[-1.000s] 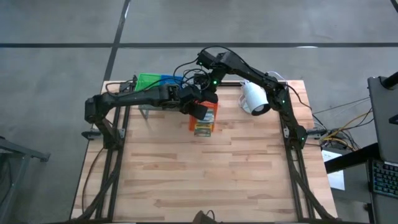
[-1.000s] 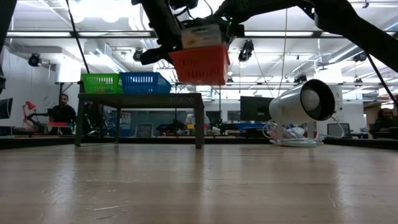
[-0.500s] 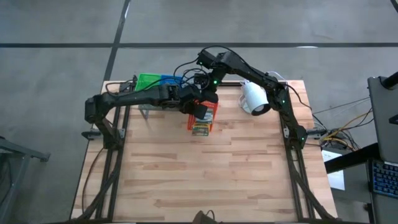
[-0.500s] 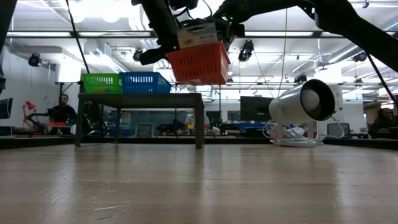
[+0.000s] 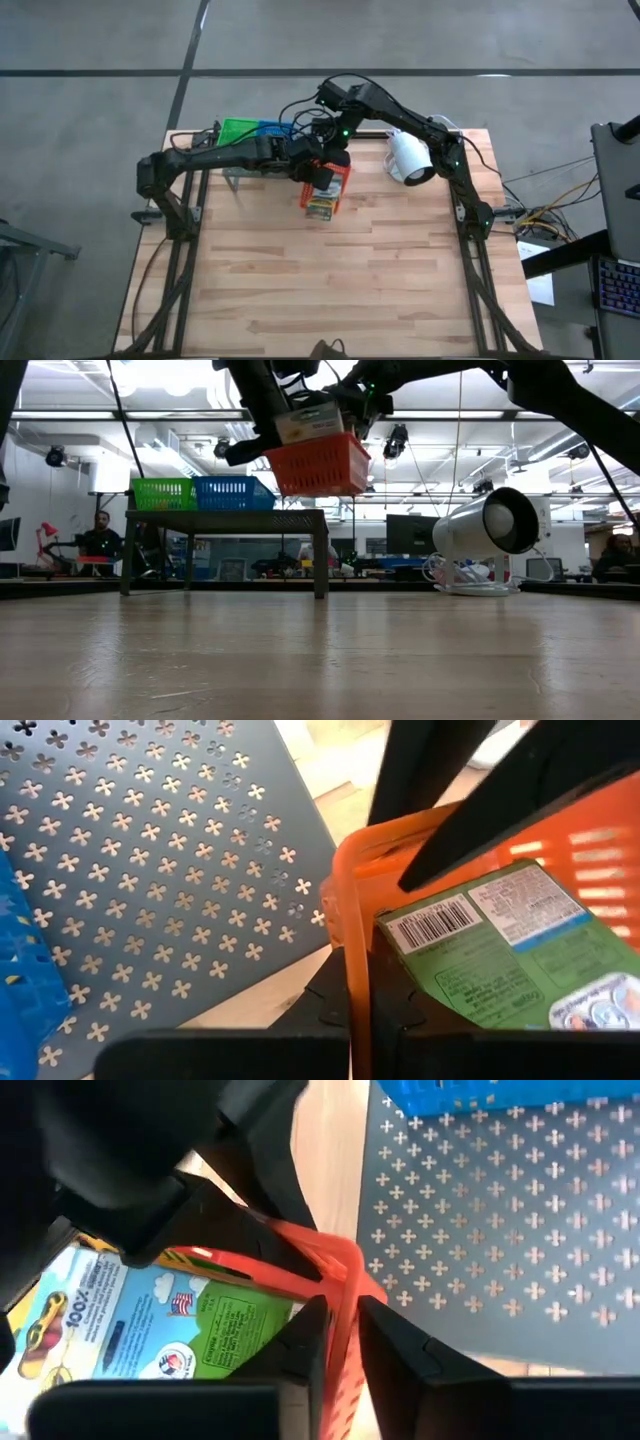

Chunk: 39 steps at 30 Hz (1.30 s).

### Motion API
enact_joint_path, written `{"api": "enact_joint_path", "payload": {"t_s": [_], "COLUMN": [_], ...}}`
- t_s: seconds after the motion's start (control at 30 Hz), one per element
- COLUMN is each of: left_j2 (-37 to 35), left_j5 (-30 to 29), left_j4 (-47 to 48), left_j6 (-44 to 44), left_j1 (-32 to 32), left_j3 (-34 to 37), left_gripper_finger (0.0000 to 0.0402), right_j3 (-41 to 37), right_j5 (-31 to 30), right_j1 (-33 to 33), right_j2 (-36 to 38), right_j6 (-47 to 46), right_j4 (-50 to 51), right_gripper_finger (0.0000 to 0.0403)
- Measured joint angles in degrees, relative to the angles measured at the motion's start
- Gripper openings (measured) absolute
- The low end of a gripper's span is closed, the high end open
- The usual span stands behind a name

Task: Pick & Place Office Desk Supplies
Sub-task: Put the orange bin on the shelf

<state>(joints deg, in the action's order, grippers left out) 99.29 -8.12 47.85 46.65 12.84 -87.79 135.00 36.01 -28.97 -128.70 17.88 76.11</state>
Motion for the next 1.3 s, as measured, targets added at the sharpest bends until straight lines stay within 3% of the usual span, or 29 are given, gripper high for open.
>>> {"api": "enact_joint_path", "payload": {"t_s": [0.33,0.6,0.87,1.03,1.3], "left_j2": [0.00,0.00,-0.02,-0.58,-2.52], "left_j5": [0.63,0.62,2.75,3.65,3.47], "left_j4": [-0.72,-0.52,-0.28,-0.71,-0.59], "left_j6": [-0.66,-0.63,1.20,1.95,3.02], "left_j1": [-0.04,-0.04,-0.11,-0.09,1.07], "left_j3": [0.00,-0.04,-0.04,-0.04,-0.73], "left_gripper_finger": [0.0003,0.0002,0.0002,0.0002,0.0002], "right_j3": [0.09,0.09,0.04,0.01,-0.07], "right_j5": [-0.42,-1.01,-2.55,-9.42,-7.85], "right_j1": [0.09,0.07,-0.57,-0.94,-0.92], "right_j2": [0.07,0.22,3.58,6.66,10.92], "right_j6": [-0.33,-1.22,-1.39,-1.02,1.01], "right_j4": [-1.96,-1.75,-1.31,0.36,3.50], "right_gripper_finger": [0.0126,0.0164,0.0171,0.0171,0.0171]}}
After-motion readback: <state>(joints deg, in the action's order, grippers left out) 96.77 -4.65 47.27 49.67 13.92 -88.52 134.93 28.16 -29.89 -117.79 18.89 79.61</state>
